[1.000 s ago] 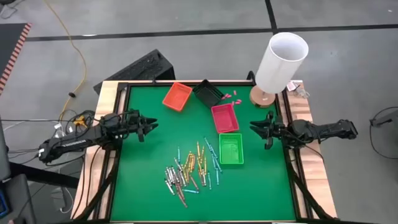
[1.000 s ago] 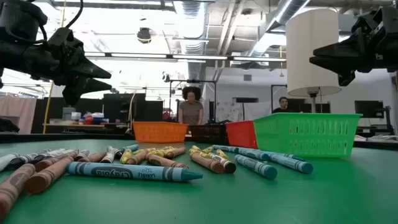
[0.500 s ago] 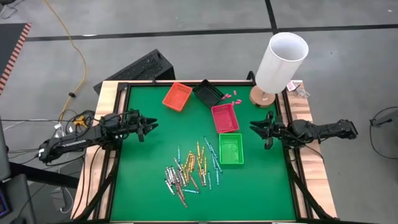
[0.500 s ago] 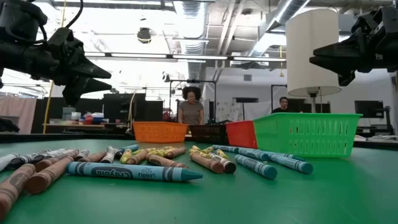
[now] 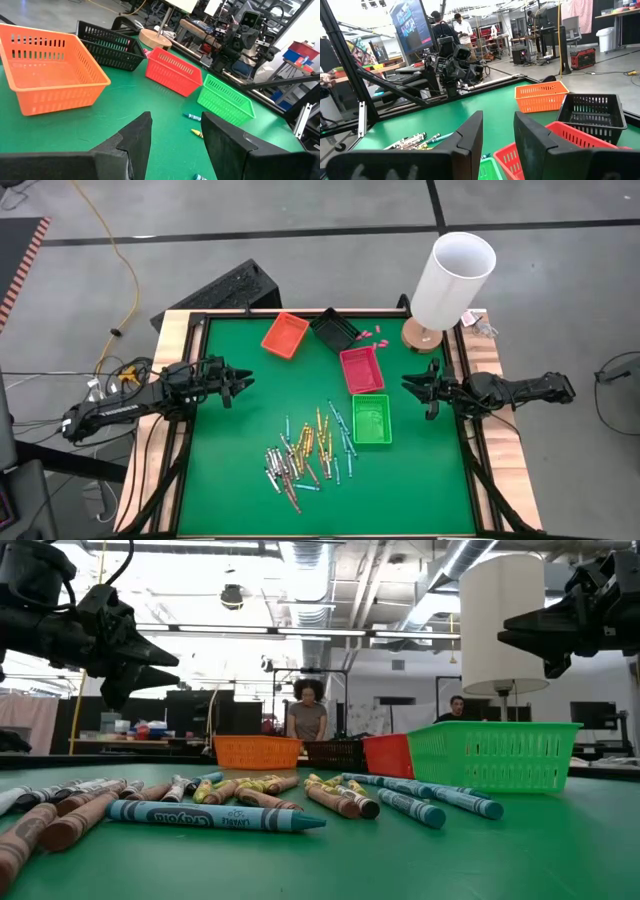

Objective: Sort crayons

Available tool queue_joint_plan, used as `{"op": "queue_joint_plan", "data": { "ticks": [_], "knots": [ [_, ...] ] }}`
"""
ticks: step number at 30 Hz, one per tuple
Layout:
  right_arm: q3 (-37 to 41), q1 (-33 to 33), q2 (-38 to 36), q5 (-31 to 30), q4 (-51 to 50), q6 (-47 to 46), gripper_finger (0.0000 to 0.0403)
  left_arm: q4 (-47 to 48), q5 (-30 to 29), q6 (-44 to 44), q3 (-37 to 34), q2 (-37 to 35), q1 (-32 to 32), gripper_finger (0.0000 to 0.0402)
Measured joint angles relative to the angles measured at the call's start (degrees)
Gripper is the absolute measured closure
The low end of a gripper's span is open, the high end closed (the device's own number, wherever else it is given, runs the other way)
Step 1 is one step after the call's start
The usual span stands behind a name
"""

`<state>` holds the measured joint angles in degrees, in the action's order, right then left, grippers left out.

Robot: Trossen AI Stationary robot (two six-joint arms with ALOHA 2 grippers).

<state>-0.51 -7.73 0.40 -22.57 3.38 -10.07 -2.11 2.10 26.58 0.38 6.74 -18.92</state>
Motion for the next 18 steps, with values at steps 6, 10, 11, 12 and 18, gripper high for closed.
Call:
{"op": "queue_joint_plan", "data": {
  "ticks": [6,10,11,12,18],
  "knots": [
    [0.0,0.0,0.0,0.0,0.0,0.0,0.0280,0.0,0.0,0.0,0.0,0.0,0.0,0.0239],
    [0.0,0.0,0.0,0.0,0.0,0.0,0.0280,0.0,0.0,0.0,0.0,0.0,0.0,0.0239],
    [0.0,0.0,0.0,0.0,0.0,0.0,0.0280,0.0,0.0,0.0,0.0,0.0,0.0,0.0239],
    [0.0,0.0,0.0,0.0,0.1,0.0,0.0280,0.0,0.0,0.0,0.0,0.0,0.0,0.0239],
    [0.0,0.4,0.0,-1.1,5.4,-5.0,0.0280,0.0,0.0,0.0,0.0,0.0,0.0,0.0239]
  ]
}}
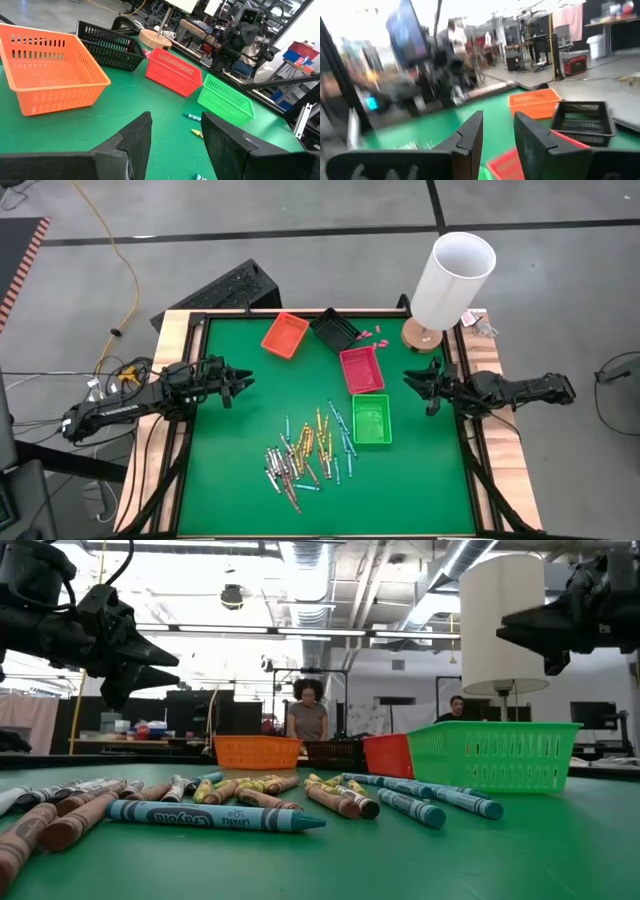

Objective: Sort crayons
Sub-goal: Put the light blue crayon into the green bin

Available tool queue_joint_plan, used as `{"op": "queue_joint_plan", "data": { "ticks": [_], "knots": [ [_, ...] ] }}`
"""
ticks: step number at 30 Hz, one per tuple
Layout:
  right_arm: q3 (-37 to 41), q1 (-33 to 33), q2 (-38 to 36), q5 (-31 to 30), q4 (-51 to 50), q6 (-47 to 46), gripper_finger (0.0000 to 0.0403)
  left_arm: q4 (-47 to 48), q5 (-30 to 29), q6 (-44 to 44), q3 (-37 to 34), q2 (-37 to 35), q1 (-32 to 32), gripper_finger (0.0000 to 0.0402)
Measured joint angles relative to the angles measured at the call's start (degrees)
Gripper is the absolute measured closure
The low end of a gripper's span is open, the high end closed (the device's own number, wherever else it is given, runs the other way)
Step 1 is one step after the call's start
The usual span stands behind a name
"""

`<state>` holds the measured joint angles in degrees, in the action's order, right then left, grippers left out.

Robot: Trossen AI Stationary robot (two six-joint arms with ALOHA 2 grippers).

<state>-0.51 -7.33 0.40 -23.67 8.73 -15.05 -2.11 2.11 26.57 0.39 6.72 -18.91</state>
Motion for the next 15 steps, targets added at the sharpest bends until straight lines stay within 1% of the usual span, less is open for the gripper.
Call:
{"op": "queue_joint_plan", "data": {
  "ticks": [2,4,6,9,12,15],
  "knots": [
    [0.0,0.0,0.0,-0.1,3.0,-6.5,0.0280,0.0,0.0,0.0,0.0,0.0,0.0,0.0239],
    [0.0,0.0,0.0,-0.3,4.7,-10.1,0.0280,0.0,0.0,0.0,0.0,0.0,0.0,0.0239],
    [0.0,0.0,0.0,-0.9,6.0,-11.8,0.0280,0.0,-0.6,-0.6,0.0,0.0,0.0,0.0239],
    [0.0,0.0,0.0,-3.6,8.8,-13.0,0.0280,0.1,-3.4,-2.1,0.0,0.0,0.0,0.0239],
    [0.0,0.0,0.0,-3.6,10.2,-16.9,0.0280,0.0,-6.3,-1.8,0.0,0.0,0.0,0.0239],
    [-0.3,0.0,0.4,-3.6,10.0,-21.0,0.0280,-0.2,-7.1,-1.6,0.0,0.0,0.0,0.0239]
  ]
}}
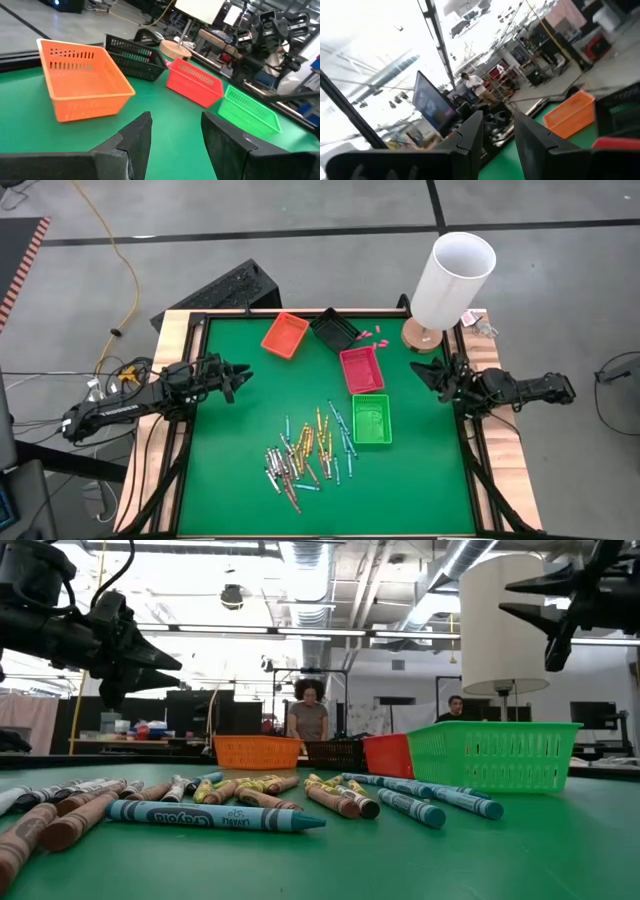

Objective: Sort crayons
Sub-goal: Put the light blue crayon into the green bin

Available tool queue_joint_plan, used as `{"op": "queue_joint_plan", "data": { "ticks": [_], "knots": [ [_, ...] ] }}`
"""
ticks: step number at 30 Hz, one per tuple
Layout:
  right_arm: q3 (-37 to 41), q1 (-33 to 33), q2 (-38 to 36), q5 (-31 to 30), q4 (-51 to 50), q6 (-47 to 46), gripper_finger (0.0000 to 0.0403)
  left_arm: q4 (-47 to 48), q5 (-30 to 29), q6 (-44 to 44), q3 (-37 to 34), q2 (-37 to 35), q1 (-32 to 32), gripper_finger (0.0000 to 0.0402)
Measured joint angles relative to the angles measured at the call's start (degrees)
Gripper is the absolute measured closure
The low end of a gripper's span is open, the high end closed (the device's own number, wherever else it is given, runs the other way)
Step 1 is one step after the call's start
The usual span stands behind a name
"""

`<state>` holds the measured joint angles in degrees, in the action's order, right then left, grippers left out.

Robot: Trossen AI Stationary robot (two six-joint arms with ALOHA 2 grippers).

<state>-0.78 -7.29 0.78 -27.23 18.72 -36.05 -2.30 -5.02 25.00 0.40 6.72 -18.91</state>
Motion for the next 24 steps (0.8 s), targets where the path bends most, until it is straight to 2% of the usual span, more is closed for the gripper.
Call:
{"op": "queue_joint_plan", "data": {
  "ticks": [4,7,11,14,17,20,24],
  "knots": [
    [-1.5,-0.3,3.8,0.1,5.2,0.0,0.0280,-0.5,-2.2,2.2,0.0,0.0,0.0,0.0239],
    [-4.5,-0.3,9.4,1.0,10.3,3.9,0.0280,-1.0,-5.8,3.1,0.0,0.0,0.0,0.0239],
    [-12.9,-0.3,20.1,4.0,11.9,10.1,0.0280,-1.8,-10.6,3.8,0.0,0.0,0.0,0.0239],
    [-20.9,-0.3,29.9,5.3,9.1,15.0,0.0280,-1.9,-11.8,4.1,0.0,0.0,0.0,0.0239],
    [-31.0,-0.5,40.7,3.4,-1.8,17.0,0.0280,-1.9,-11.8,4.0,0.0,0.0,0.0,0.0239],
    [-42.3,0.1,52.0,-0.3,-17.6,17.1,0.0280,-1.9,-11.8,3.9,0.0,0.0,0.0,0.0239],
    [-58.0,1.9,67.0,-0.2,-38.1,14.8,0.0280,-1.9,-11.8,4.5,0.0,0.0,0.0,0.0239]
  ]
}}
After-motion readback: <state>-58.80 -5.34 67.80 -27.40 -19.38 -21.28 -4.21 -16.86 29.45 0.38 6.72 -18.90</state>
